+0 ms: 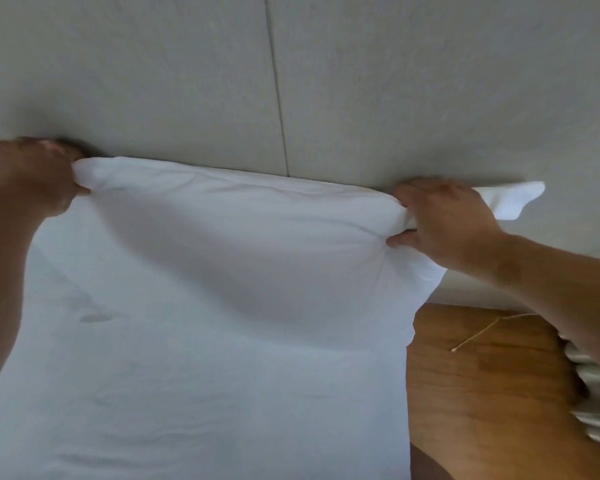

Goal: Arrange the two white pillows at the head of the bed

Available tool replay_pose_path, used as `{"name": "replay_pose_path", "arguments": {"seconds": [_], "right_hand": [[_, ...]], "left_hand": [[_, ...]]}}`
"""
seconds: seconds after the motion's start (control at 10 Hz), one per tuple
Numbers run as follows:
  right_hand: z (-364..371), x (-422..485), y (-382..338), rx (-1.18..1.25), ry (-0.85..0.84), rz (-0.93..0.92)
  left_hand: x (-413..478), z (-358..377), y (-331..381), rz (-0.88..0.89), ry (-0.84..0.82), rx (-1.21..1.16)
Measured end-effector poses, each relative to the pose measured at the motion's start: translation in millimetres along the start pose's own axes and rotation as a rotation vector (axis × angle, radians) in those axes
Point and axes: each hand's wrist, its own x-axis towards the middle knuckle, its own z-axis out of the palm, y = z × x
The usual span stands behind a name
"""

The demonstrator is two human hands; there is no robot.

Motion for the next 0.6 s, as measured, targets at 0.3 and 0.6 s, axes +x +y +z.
{"name": "replay_pose_path", "arguments": {"seconds": [0.3,0.6], "right_hand": [[1,2,-3,-0.050,-0.018,-0.006],[-30,-35,5,-0.116,0.098,-0.115]], "left_hand": [[-68,-77,22,-0.087,0.129,0.112],[-183,-146,67,-0.231,0.106,-0.048]]}}
